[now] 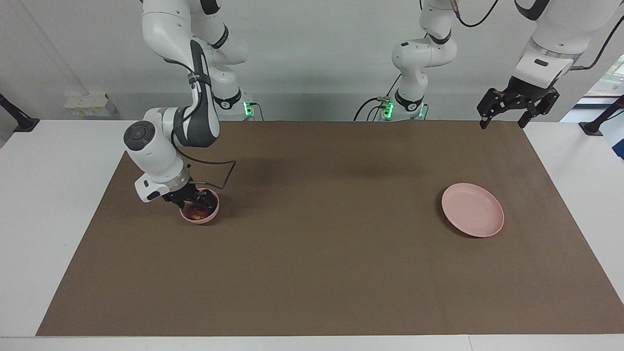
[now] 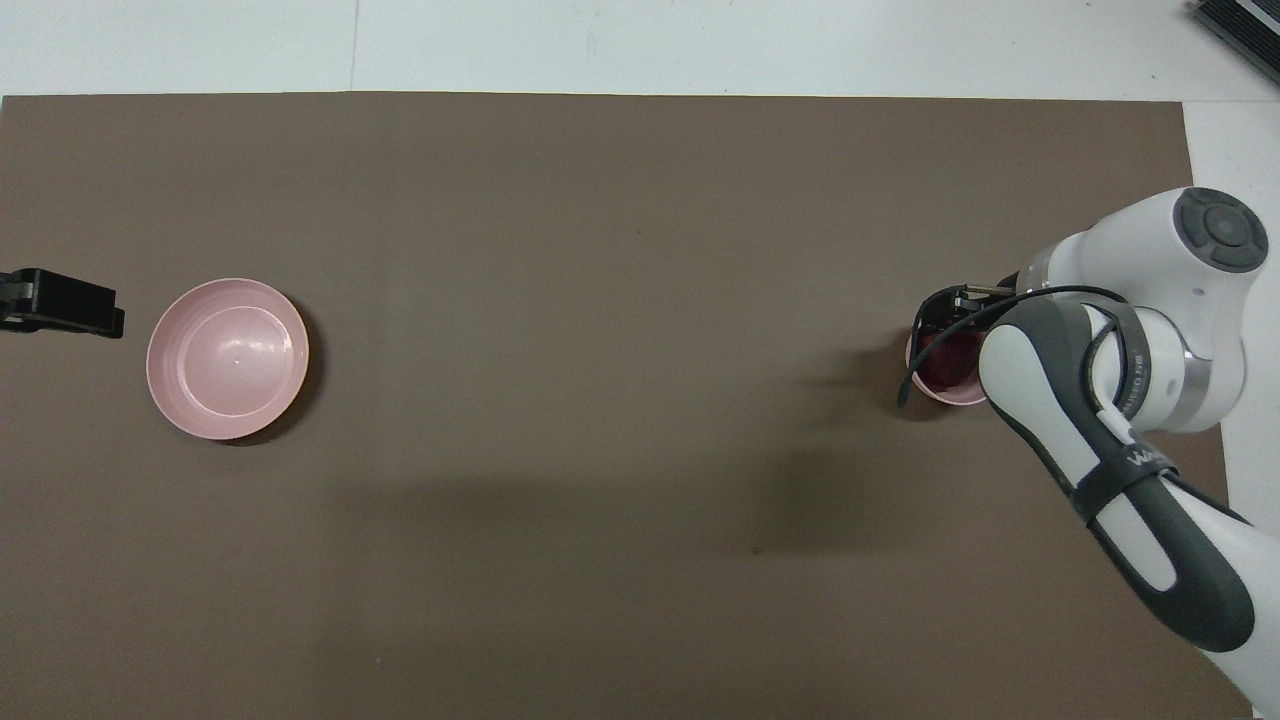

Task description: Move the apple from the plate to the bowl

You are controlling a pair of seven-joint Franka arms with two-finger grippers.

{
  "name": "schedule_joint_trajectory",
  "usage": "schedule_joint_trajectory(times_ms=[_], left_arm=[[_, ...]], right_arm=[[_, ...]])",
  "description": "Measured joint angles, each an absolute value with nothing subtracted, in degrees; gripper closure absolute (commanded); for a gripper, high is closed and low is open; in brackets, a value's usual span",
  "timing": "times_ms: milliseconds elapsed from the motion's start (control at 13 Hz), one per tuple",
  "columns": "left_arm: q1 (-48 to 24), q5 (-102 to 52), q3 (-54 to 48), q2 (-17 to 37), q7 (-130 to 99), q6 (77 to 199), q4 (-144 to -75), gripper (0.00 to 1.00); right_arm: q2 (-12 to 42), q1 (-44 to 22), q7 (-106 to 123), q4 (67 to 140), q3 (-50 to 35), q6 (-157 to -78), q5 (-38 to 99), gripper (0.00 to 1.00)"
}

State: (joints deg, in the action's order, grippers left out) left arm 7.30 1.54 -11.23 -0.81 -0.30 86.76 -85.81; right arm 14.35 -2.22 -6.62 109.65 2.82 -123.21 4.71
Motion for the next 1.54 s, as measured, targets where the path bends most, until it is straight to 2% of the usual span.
schedule_joint_trajectory(times_ms=[231,615,1000,1231,1385,1538], left_arm=[[7.3,1.5,-11.2,-0.8,-0.3,86.8,-85.8,0.00],[7.3,1.5,-11.2,-0.8,-0.3,86.7,-85.8,0.00],[7.3,1.5,-11.2,-0.8,-0.3,86.7,-85.8,0.00],[7.3,1.5,-11.2,-0.8,-0.3,86.7,-85.8,0.00],[7.3,1.5,-11.2,-0.8,-0.3,86.7,-85.8,0.00],[7.3,1.5,-11.2,-0.8,-0.3,86.7,-85.8,0.00]], right_arm=[[8.7,-2.6,-6.6,108.0,2.8,-117.9,4.1,0.00],[1.5,-2.6,-6.6,98.3,2.6,-100.8,-0.7,0.00],[-5.2,-4.3,-8.7,97.0,1.8,-92.2,-1.4,0.00],[-7.3,-4.9,-9.9,94.7,2.3,-88.6,-1.7,0.00],[-7.5,-4.6,-7.5,90.8,3.8,-84.6,-1.8,0.00],[-7.6,-3.7,-6.0,90.2,4.5,-83.4,-1.8,0.00]])
